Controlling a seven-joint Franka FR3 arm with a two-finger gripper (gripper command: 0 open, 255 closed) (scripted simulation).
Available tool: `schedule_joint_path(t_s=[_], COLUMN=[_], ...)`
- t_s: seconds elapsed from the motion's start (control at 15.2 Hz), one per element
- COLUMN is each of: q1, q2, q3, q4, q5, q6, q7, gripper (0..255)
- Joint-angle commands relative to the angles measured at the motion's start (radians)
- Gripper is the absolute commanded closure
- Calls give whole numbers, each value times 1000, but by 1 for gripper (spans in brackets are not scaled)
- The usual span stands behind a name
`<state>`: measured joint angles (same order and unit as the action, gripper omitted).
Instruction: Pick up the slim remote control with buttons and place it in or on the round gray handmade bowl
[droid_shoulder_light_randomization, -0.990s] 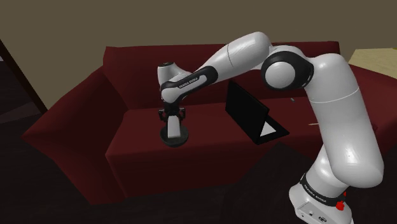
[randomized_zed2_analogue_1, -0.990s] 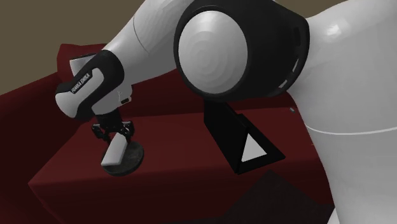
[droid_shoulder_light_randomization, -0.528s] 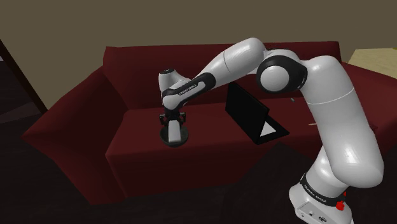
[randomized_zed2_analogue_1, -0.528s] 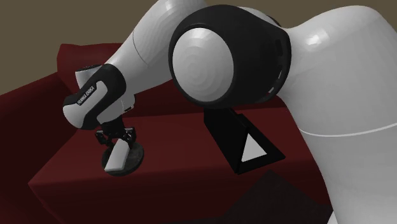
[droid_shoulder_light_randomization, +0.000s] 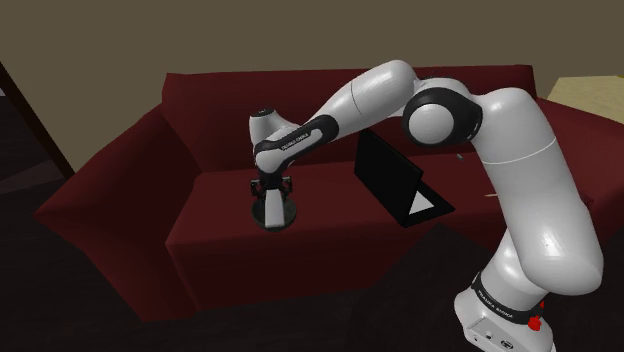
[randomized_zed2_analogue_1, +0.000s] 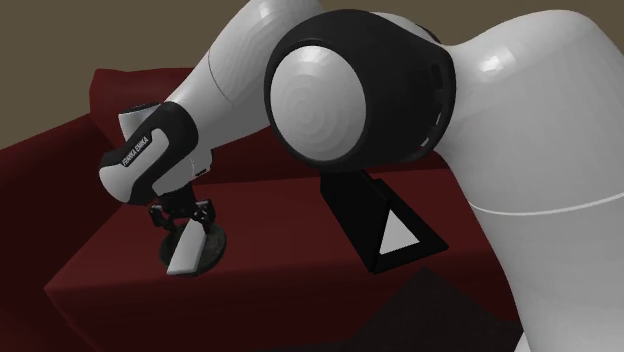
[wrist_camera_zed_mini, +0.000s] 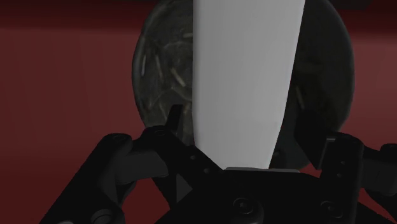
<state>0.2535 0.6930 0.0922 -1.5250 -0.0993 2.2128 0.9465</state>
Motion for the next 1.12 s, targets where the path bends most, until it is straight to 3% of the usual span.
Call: schedule_joint_path(t_s=[0.0,0.26,0.53,1.06], q1=[0,0,-2,-2], q2=[0,0,-67,-67], q3=[0,0,6,6], q4=[0,0,23,23], q5=[0,0,8,8], q6=[0,0,-90,-90], q7=[0,0,-5,-5], gripper=[0,0,0,0])
